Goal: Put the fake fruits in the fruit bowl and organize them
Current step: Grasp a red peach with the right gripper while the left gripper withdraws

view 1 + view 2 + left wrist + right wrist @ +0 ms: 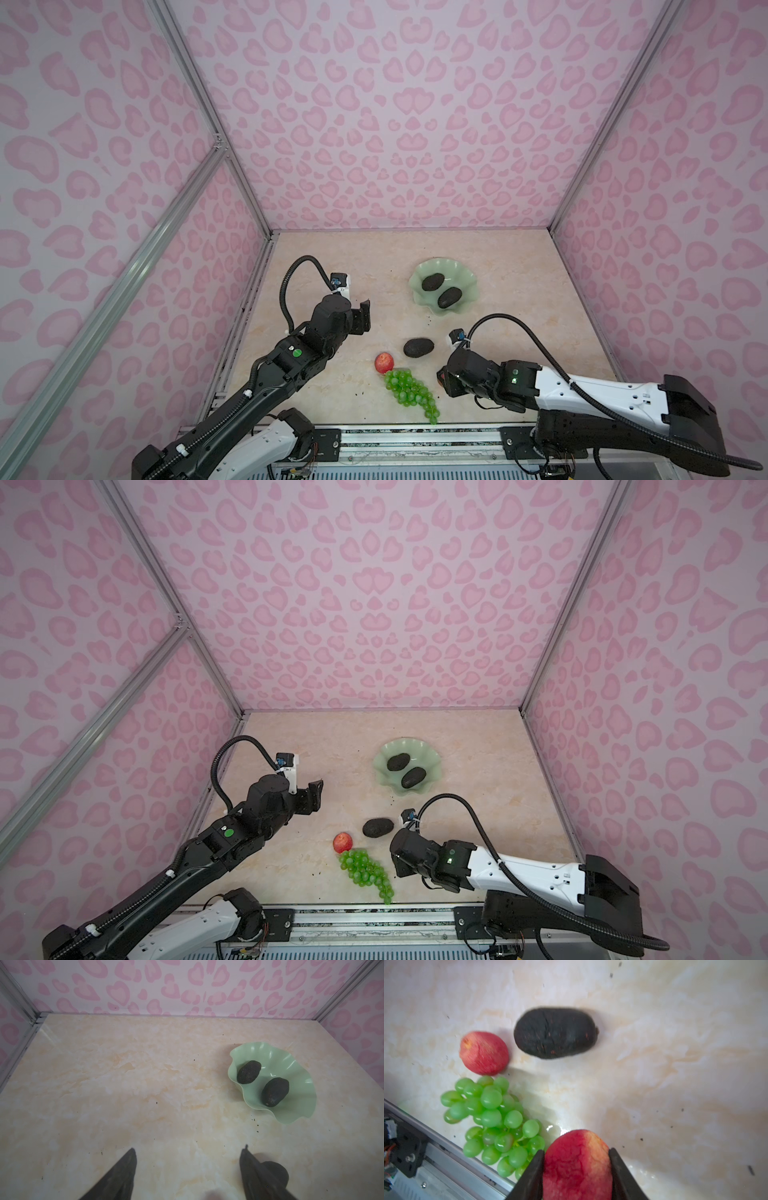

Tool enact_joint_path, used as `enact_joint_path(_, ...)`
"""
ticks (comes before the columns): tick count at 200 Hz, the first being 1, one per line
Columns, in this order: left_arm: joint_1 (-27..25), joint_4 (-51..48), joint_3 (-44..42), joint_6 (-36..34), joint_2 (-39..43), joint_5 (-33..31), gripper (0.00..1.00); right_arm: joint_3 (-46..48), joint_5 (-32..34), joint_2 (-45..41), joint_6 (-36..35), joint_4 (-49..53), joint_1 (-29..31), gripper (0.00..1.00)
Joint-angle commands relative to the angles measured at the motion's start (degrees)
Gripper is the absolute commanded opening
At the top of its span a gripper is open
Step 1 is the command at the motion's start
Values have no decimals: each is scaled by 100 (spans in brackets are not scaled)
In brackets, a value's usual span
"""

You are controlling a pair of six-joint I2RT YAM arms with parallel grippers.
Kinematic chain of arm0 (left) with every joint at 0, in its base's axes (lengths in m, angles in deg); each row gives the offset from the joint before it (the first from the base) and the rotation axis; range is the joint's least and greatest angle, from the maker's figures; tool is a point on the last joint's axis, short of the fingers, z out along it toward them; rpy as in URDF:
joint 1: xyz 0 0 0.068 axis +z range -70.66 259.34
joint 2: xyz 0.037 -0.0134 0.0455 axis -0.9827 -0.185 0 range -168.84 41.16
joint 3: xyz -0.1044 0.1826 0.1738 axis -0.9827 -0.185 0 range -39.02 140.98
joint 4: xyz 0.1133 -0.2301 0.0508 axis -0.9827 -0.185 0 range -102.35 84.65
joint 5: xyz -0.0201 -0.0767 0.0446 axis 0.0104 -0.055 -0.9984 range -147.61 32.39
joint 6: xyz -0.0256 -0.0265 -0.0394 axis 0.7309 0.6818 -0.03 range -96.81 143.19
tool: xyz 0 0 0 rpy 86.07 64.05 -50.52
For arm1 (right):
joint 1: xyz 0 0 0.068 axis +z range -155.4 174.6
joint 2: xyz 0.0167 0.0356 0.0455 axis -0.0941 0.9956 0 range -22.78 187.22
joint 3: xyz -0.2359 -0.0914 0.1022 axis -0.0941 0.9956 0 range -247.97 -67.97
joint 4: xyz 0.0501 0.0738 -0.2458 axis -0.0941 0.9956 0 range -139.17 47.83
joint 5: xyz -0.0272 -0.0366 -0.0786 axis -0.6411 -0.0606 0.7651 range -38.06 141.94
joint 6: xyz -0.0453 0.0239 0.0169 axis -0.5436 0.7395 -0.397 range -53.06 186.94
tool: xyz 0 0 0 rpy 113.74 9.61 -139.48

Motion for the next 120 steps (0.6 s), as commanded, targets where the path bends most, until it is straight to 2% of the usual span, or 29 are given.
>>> enact_joint_path(1, 1, -100, -178, 372, -29, 192, 78, -310, 658, -311, -642, 427, -431, 40)
enact_joint_path(31, 1, -87, -467, 639, 40, 498, 78, -839, 612, -225, -1695, 5, -1720, 39)
enact_joint_path(65, 1, -149, -709, 784, 199, 765, 78, -1321, 205, 695, -2514, -961, -2842, 39)
enact_joint_path(87, 6, -4, -941, 890, 222, 1094, 78, -1696, -32, 1491, -2758, -1431, -3275, 39)
enact_joint_path(120, -2, 162, -1219, 1071, 67, 1467, 78, -2452, -310, 2714, -2941, -1585, -3628, 39)
